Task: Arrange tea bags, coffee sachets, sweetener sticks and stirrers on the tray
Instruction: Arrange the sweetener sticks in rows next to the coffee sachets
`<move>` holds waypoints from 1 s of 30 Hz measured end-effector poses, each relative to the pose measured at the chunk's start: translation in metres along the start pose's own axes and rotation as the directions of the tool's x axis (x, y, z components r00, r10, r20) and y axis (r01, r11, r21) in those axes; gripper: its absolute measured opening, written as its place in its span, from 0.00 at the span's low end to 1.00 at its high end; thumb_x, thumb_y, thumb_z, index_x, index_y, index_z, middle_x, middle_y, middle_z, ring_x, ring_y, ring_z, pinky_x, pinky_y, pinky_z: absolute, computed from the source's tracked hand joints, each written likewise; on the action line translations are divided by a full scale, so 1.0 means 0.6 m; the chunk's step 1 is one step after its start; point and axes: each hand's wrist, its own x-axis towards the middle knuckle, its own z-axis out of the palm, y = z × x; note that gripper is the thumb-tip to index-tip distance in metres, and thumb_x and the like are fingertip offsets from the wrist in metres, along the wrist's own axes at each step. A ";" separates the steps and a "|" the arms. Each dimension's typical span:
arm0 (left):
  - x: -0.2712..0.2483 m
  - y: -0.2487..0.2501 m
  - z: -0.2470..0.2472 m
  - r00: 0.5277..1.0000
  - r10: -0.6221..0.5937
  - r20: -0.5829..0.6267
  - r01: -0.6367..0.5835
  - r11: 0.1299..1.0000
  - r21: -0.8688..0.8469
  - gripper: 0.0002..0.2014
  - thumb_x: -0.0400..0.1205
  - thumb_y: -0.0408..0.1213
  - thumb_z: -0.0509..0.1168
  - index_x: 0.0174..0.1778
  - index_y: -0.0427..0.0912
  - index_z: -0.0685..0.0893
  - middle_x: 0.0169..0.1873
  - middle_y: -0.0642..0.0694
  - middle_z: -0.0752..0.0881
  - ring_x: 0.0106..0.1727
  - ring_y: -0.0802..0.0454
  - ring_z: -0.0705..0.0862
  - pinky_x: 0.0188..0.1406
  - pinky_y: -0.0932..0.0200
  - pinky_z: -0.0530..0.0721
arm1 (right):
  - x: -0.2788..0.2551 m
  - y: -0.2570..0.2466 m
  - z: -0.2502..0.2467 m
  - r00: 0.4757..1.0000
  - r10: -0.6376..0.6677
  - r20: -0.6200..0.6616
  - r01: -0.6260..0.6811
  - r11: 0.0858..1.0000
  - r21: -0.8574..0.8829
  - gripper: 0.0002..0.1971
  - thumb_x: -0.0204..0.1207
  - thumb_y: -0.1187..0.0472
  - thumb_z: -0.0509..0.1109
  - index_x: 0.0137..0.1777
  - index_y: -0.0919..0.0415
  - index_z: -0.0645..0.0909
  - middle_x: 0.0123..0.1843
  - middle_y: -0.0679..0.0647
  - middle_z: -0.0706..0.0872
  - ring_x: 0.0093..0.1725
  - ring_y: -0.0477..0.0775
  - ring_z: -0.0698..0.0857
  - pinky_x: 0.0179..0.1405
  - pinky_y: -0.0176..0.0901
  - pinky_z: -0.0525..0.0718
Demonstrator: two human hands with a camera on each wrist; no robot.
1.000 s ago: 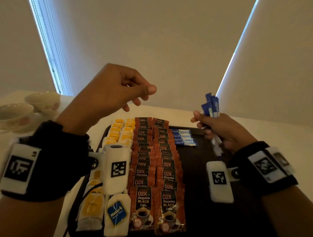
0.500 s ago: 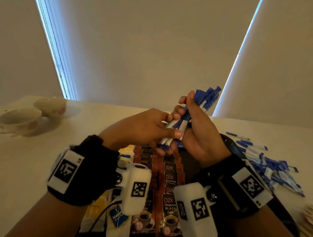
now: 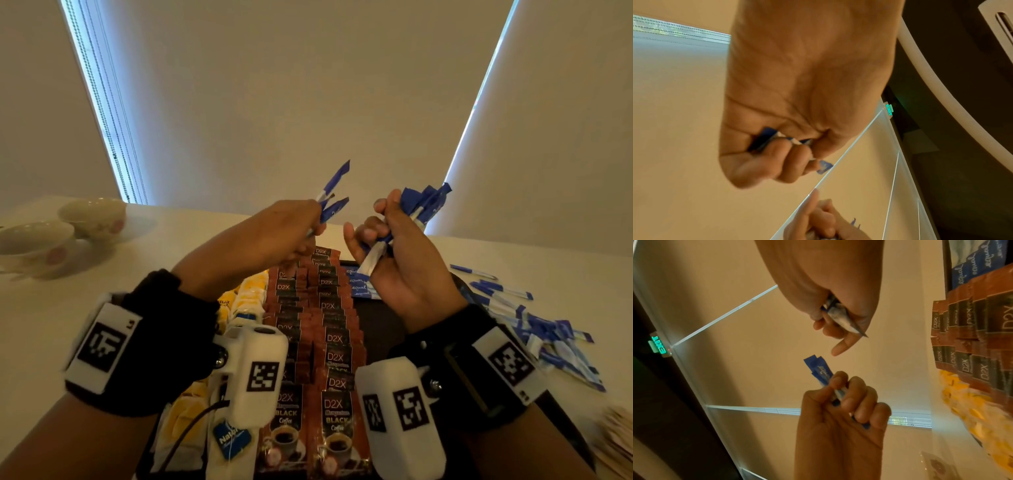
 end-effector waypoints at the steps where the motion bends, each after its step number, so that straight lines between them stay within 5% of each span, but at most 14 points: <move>1: -0.001 0.002 0.003 1.000 0.001 0.017 -0.001 1.000 -0.012 0.18 0.87 0.36 0.46 0.31 0.40 0.69 0.11 0.53 0.69 0.11 0.60 0.65 0.14 0.70 0.69 | -0.001 0.001 0.000 1.000 0.018 0.018 -0.017 0.999 -0.043 0.16 0.82 0.50 0.59 0.37 0.59 0.74 0.24 0.49 0.65 0.22 0.43 0.69 0.35 0.39 0.87; 9: -0.012 -0.004 -0.009 0.993 0.102 0.055 -0.099 0.993 -0.058 0.16 0.88 0.39 0.46 0.37 0.41 0.71 0.16 0.52 0.69 0.16 0.59 0.65 0.16 0.67 0.72 | -0.021 -0.013 0.005 0.974 -0.069 0.214 0.179 0.811 -0.556 0.13 0.81 0.52 0.62 0.53 0.62 0.79 0.24 0.48 0.67 0.20 0.42 0.66 0.19 0.32 0.71; 14: -0.020 -0.014 -0.013 0.970 0.190 0.149 -0.188 0.982 -0.023 0.15 0.88 0.44 0.49 0.43 0.40 0.76 0.21 0.51 0.69 0.21 0.58 0.66 0.21 0.65 0.74 | -0.025 -0.016 0.005 0.938 -0.222 0.265 0.346 0.609 -0.713 0.05 0.79 0.58 0.67 0.52 0.55 0.80 0.25 0.43 0.76 0.19 0.39 0.72 0.20 0.26 0.71; 16: -0.022 -0.015 -0.014 0.967 0.196 0.164 -0.200 0.980 0.007 0.16 0.86 0.46 0.51 0.45 0.40 0.79 0.22 0.51 0.71 0.22 0.58 0.68 0.23 0.65 0.75 | -0.024 -0.019 0.004 0.932 -0.245 0.268 0.362 0.565 -0.741 0.01 0.78 0.59 0.68 0.45 0.54 0.79 0.21 0.39 0.78 0.20 0.37 0.75 0.21 0.24 0.71; 21: -0.023 -0.016 -0.013 0.974 0.205 0.093 -0.210 0.976 0.056 0.19 0.76 0.54 0.57 0.46 0.45 0.86 0.31 0.46 0.86 0.33 0.52 0.81 0.31 0.62 0.81 | -0.023 -0.035 -0.002 0.947 -0.226 0.229 0.318 0.556 -0.768 0.05 0.75 0.59 0.70 0.39 0.54 0.78 0.24 0.41 0.81 0.19 0.35 0.76 0.19 0.26 0.73; 26: -0.020 -0.017 -0.009 0.976 0.216 0.002 -0.215 0.976 0.036 0.09 0.82 0.45 0.59 0.45 0.49 0.83 0.31 0.63 0.89 0.35 0.61 0.84 0.33 0.67 0.84 | -0.025 -0.036 -0.004 0.947 -0.239 0.214 0.314 0.549 -0.774 0.05 0.74 0.62 0.71 0.39 0.53 0.80 0.33 0.48 0.84 0.20 0.35 0.78 0.19 0.25 0.74; 30: -0.014 -0.020 -0.012 0.978 0.203 -0.042 -0.202 0.979 0.027 0.12 0.77 0.49 0.61 0.44 0.45 0.84 0.36 0.53 0.89 0.40 0.56 0.87 0.41 0.60 0.88 | -0.028 -0.039 -0.001 0.937 -0.245 0.249 0.345 0.541 -0.767 0.02 0.73 0.65 0.72 0.43 0.58 0.83 0.35 0.49 0.85 0.19 0.33 0.78 0.21 0.21 0.72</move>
